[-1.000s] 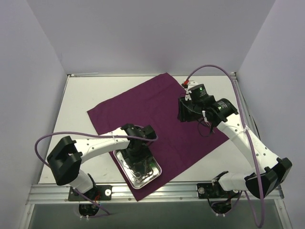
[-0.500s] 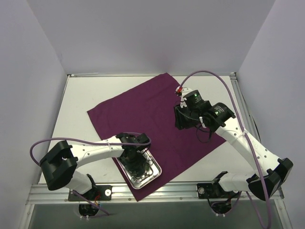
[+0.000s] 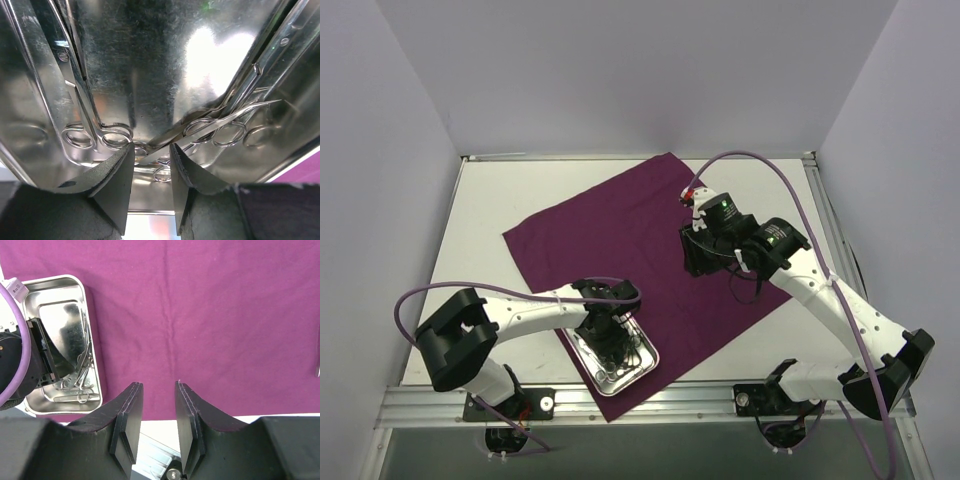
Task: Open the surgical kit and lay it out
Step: Pick up the medical item from the container.
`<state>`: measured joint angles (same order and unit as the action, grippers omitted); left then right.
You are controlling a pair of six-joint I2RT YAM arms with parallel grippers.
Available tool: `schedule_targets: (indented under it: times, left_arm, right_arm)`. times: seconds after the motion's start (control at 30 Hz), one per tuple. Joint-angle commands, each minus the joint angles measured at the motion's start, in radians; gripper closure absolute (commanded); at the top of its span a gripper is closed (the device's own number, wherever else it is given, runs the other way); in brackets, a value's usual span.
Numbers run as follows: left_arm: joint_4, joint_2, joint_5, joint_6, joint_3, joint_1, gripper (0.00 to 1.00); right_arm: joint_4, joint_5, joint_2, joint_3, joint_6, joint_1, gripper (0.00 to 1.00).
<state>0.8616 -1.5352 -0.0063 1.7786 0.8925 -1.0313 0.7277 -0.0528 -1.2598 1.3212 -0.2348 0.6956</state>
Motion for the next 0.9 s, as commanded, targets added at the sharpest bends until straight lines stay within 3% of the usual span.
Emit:
schedule_targets:
  times: [0.0,0.4,0.8,0.87]
  left_arm:
    - [-0.016,-0.005,0.006,0.041,-0.004,-0.001,0.57]
    - [0.037,0.03,0.003,0.039,-0.024,-0.007,0.57]
    - [-0.088,0.0,0.006,0.03,-0.092,-0.013,0.62]
    - [-0.107,-0.011,0.006,0.03,-0.096,-0.016,0.67]
  right_arm:
    - [0.032,0.028,0.023,0.001,0.012,0.01,0.68]
    - [0.027,0.028,0.031,-0.011,0.009,0.01,0.68]
    - [0.027,0.018,0.037,-0.017,0.006,0.01,0.69]
    - [0.029,0.018,0.036,-0.014,0.006,0.01,0.69]
